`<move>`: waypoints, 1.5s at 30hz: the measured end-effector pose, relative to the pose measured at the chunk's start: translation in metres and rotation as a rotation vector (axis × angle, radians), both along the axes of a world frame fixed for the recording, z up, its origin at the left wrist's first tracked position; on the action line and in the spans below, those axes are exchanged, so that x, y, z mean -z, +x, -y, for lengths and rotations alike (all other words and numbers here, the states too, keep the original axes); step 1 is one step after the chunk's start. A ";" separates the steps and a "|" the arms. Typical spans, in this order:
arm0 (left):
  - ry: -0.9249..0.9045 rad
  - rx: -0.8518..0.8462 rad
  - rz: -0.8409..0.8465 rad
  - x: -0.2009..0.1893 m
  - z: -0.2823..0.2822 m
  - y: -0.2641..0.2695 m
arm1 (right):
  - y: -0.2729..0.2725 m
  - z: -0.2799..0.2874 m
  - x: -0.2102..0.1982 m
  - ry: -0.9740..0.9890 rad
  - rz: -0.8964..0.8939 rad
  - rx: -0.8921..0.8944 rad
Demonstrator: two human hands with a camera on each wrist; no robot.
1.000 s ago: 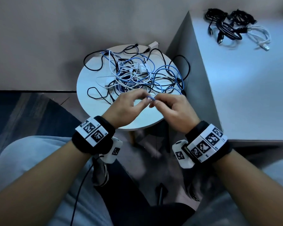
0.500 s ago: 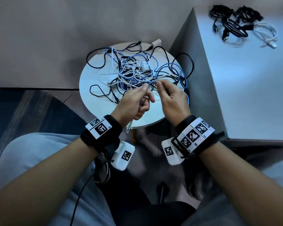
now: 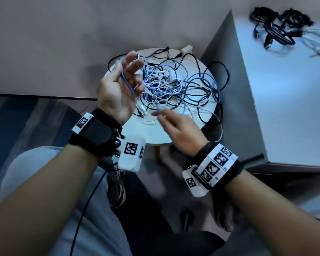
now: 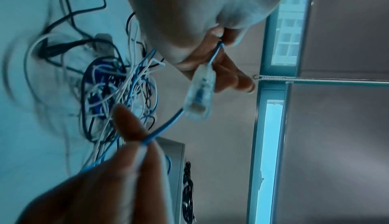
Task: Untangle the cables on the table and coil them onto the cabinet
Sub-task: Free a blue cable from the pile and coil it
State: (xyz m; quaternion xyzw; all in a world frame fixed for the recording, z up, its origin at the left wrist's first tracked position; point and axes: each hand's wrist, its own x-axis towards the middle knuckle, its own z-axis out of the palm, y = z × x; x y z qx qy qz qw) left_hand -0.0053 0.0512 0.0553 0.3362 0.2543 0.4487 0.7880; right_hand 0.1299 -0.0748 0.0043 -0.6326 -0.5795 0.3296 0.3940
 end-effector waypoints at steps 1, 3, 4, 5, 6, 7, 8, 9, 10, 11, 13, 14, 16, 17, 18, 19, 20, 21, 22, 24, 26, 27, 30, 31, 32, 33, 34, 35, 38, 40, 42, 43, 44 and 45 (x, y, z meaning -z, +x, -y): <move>0.038 0.000 -0.031 -0.001 -0.001 -0.004 | -0.002 0.002 -0.003 0.002 0.166 -0.071; 0.144 0.041 -0.149 0.000 0.000 -0.010 | -0.004 0.004 -0.012 0.006 0.323 -0.160; 0.201 0.074 -0.224 0.002 0.003 -0.010 | -0.004 0.004 -0.017 0.006 0.369 -0.189; 0.256 0.115 -0.302 0.005 0.007 -0.009 | -0.003 0.005 -0.020 0.011 0.408 -0.210; 0.322 0.165 -0.380 0.007 0.010 -0.007 | -0.001 0.006 -0.024 0.026 0.428 -0.221; 0.403 0.215 -0.464 0.010 0.014 -0.005 | 0.000 0.006 -0.026 0.056 0.429 -0.219; 0.492 0.261 -0.546 0.011 0.017 -0.002 | 0.002 0.007 -0.028 0.102 0.412 -0.200; 0.573 0.306 -0.618 0.013 0.020 0.000 | 0.004 0.008 -0.029 0.154 0.366 -0.162; 0.629 0.355 -0.663 0.015 0.023 0.002 | 0.006 0.007 -0.030 0.204 0.295 -0.117; 0.658 0.409 -0.676 0.016 0.026 0.004 | 0.007 0.007 -0.032 0.252 0.221 -0.075; 0.650 0.515 -0.635 0.016 0.033 0.007 | 0.009 0.006 -0.037 0.310 0.104 0.001; 0.622 0.552 -0.608 0.014 0.034 0.008 | 0.010 0.005 -0.039 0.336 0.071 0.038; 0.587 0.598 -0.597 0.011 0.032 0.010 | 0.015 0.003 -0.041 0.405 0.020 0.104; 0.578 0.624 -0.596 0.010 0.030 0.009 | 0.017 0.001 -0.042 0.428 -0.002 0.139; 0.546 0.647 -0.575 0.010 0.027 0.008 | 0.020 -0.001 -0.041 0.435 -0.021 0.165; 0.477 0.659 -0.523 0.010 0.025 0.007 | 0.023 -0.002 -0.040 0.437 -0.037 0.174; 0.394 0.662 -0.456 0.010 0.022 0.005 | 0.024 -0.004 -0.039 0.426 -0.051 0.170; 0.330 0.660 -0.397 0.011 0.020 0.004 | 0.025 -0.006 -0.038 0.411 -0.067 0.160; 0.291 0.660 -0.356 0.013 0.019 0.004 | 0.027 -0.007 -0.036 0.395 -0.085 0.142; 0.241 0.654 -0.302 0.017 0.021 0.005 | 0.028 -0.011 -0.032 0.374 -0.078 0.125; 0.216 0.638 -0.281 0.020 0.024 0.006 | 0.031 -0.014 -0.028 0.337 -0.059 0.131; 0.223 0.635 -0.291 0.020 0.025 0.006 | 0.032 -0.015 -0.027 0.313 -0.048 0.139; 0.270 0.679 -0.349 0.022 0.027 0.010 | 0.040 -0.014 -0.024 0.265 0.073 0.167; 0.263 0.694 -0.367 0.021 0.027 0.011 | 0.041 -0.013 -0.023 0.252 0.086 0.168; 0.245 0.704 -0.382 0.019 0.026 0.012 | 0.041 -0.012 -0.023 0.237 0.065 0.167; 0.222 0.712 -0.388 0.018 0.026 0.013 | 0.040 -0.012 -0.023 0.225 0.032 0.170; 0.201 0.711 -0.384 0.017 0.026 0.014 | 0.039 -0.012 -0.023 0.220 -0.003 0.179; 0.184 0.696 -0.365 0.016 0.026 0.015 | 0.039 -0.013 -0.024 0.218 -0.037 0.187; 0.142 0.620 -0.264 0.015 0.024 0.014 | 0.040 -0.015 -0.025 0.194 -0.137 0.189; 0.103 0.583 -0.183 0.013 0.019 0.012 | 0.043 -0.014 -0.025 0.141 -0.193 0.177; 0.051 0.552 -0.108 0.010 0.013 0.009 | 0.046 -0.012 -0.025 0.127 -0.180 0.170; 0.026 0.536 -0.068 0.009 0.010 0.007 | 0.047 -0.011 -0.026 0.126 -0.129 0.167; 0.001 0.520 -0.022 0.008 0.007 0.004 | 0.048 -0.011 -0.026 0.123 -0.054 0.161; -0.021 0.504 0.023 0.007 0.004 0.003 | 0.048 -0.010 -0.027 0.117 0.031 0.149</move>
